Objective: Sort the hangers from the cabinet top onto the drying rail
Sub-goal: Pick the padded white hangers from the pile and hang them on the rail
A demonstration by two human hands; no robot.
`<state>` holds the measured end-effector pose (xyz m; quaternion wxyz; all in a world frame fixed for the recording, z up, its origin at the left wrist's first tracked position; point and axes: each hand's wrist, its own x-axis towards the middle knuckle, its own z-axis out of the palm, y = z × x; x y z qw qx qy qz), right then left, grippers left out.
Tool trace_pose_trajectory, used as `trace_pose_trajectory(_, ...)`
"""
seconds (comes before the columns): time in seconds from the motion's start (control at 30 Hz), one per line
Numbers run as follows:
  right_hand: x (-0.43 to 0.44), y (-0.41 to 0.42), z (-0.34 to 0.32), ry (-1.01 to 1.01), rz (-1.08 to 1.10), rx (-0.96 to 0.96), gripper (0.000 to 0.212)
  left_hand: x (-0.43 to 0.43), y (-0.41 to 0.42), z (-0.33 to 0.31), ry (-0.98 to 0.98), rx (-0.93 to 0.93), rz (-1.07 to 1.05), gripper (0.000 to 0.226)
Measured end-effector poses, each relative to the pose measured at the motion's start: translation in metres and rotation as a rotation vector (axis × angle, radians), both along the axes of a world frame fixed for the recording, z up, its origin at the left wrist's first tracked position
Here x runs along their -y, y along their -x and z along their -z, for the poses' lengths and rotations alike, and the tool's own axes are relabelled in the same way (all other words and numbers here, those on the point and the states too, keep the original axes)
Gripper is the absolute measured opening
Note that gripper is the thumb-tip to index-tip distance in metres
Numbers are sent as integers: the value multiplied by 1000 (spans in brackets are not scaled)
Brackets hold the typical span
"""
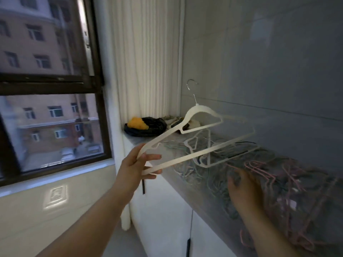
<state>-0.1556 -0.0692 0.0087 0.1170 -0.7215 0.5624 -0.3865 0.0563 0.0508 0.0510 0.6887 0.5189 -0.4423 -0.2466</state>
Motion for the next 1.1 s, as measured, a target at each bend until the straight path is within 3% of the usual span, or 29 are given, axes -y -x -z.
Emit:
trace_pose_trajectory(0.1,-53,-19,-13,36,-216,301,26,-71,5,1,2,-1,-126,25)
trace_pose_trajectory(0.3,-170,-50,-30,-121,-636,554,10,-218,35,30,-57,15,-363,22)
trace_pose_trajectory(0.6,-336,-116,-57,-760,-888,506,12,-407,63,42,-178,135,-605,32)
trace_pose_trajectory(0.9,-491,-162,-47,-982,-1079,445,21,-580,68,46,-369,297,-734,36)
trace_pose_trajectory(1.1,-622,-190,-38,-1092,-1159,348,24,-711,60,40,-456,286,-766,35)
